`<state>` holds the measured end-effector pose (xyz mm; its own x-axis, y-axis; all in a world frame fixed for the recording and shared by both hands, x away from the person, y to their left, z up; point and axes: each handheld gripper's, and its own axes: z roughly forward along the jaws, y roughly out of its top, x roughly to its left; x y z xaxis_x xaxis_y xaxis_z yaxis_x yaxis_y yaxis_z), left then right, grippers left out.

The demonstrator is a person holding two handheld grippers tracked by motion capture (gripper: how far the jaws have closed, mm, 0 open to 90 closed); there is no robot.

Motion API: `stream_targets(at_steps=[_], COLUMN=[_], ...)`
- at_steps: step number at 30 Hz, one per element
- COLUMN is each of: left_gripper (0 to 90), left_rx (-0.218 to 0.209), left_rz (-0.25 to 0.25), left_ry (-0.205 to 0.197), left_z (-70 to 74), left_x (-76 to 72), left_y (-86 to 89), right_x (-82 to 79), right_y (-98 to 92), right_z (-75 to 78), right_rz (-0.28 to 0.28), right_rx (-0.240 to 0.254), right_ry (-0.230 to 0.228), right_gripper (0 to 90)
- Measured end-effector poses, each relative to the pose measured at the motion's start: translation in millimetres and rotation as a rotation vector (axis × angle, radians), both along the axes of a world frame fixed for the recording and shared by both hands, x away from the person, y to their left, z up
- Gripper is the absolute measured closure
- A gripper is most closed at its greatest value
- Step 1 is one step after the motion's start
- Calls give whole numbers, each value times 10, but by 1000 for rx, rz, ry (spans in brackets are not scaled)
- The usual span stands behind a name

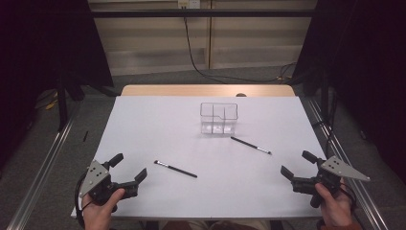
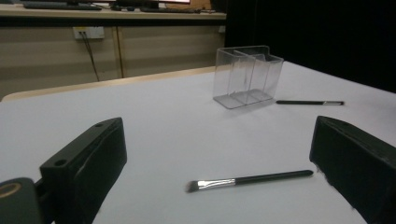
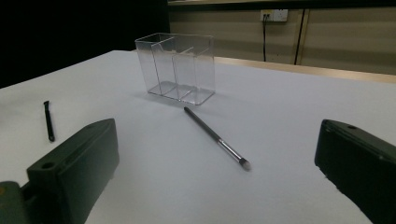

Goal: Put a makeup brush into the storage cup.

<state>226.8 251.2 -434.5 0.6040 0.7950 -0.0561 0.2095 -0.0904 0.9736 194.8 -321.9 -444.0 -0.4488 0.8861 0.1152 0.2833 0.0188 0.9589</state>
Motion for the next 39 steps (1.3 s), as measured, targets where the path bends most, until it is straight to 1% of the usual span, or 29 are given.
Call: stream_targets(at_steps=[1,2,3,6,7,11,14,16,17,22,24,31,32,35,37,39], left_gripper=[50,54,54,59,60,58,53,43,43,43,43,42,42,42,43,42], left_rx=[9,-5,-7,1,-5,-6,10,10,16,14,22,37,46,57,69,78], left_rz=[2,-4,-8,-1,0,-6,-26,-37,-57,-77,-81,-97,-101,-115,-118,-105], left_ry=[-2,1,4,7,11,13,22,30,45,56,63,64,63,65,66,65], left_z=[2,3,5,5,5,10,5,3,3,11,17,43,51,73,93,118], left_x=[0,-1,0,-8,-14,-8,12,29,47,66,78,112,121,147,166,168], left_y=[-3,-5,-3,-6,-6,-14,-35,-47,-59,-88,-100,-152,-164,-199,-229,-259], right_x=[0,4,4,4,3,-3,-13,-19,-20,-34,-37,-38,-37,-37,-33,-32], right_y=[0,0,-2,-2,0,1,-1,0,1,14,19,34,29,29,28,29], right_z=[0,-2,0,0,1,4,7,8,9,16,17,21,21,20,19,19], right_rz=[0,3,5,5,6,12,10,12,15,24,24,30,28,29,29,33], right_rx=[0,4,3,2,3,2,6,6,4,2,1,6,2,4,8,9], right_ry=[0,-1,-3,-2,-3,-9,-14,-14,-17,-19,-19,-22,-22,-22,-21,-21], right_gripper=[0,0,0,0,0,0,0,0,0,0,0,0,0,0,0,0])
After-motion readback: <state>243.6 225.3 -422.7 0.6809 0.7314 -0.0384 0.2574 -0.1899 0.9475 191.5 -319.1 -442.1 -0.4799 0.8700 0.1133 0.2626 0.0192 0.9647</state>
